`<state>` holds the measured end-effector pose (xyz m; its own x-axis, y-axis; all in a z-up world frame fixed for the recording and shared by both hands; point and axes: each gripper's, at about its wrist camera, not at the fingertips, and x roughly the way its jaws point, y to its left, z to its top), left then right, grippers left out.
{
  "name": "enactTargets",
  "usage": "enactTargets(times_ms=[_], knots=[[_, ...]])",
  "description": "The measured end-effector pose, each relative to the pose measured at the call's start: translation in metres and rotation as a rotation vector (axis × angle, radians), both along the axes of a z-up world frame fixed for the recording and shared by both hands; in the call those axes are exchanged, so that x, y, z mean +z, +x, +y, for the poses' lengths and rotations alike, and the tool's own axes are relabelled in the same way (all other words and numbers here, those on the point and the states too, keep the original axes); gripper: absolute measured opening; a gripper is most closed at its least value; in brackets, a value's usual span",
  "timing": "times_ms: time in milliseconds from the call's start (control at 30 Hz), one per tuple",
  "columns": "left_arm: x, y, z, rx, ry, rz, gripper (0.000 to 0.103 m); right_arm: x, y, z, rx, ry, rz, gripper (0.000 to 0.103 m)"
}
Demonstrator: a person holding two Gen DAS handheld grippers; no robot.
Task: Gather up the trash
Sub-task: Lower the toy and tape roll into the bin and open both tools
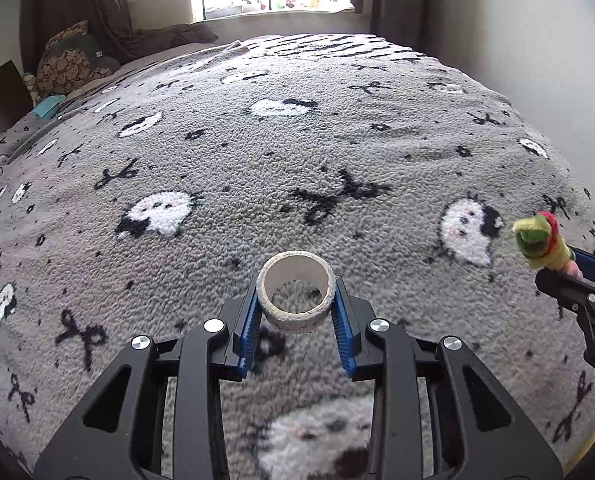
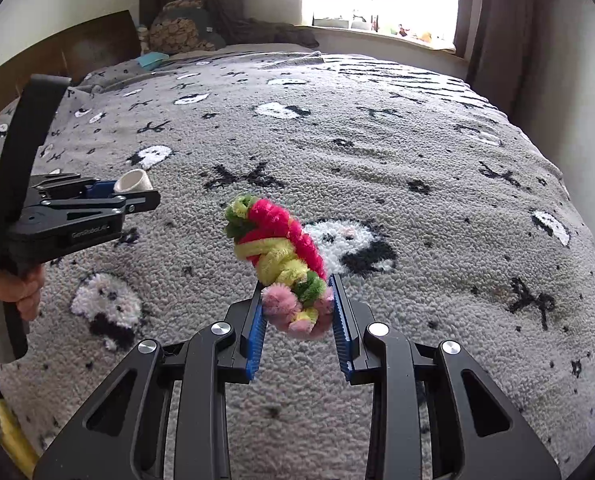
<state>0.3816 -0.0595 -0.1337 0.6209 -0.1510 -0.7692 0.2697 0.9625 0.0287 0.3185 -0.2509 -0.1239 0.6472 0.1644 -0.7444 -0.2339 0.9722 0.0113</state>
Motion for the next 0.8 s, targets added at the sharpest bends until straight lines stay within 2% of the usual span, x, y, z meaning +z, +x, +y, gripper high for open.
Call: enactTargets(times_ms=[200,500,633,800], knots=[[0.04,-0.066,0.001,-0.027,-0.005,-0.06,0.031,0.027,-0.043,-0.001,-0.011,-0.002,-0.042,0.031],[0.087,-0.167,0.003,-0.058,-0.009,-0.133,0.031,0.079,-0.133,0.002,-0.029,-0.021,-0.138,0.031],[0.099,-0.207,0.007,-0.046,-0.014,-0.169,0.031,0.09,-0.167,-0.002,-0.046,-0.015,-0.168,0.031],[0.097,-0.25,0.007,-0.059,-0.023,-0.182,0.031,0.096,-0.202,-0.005,-0.035,0.003,-0.182,0.031]])
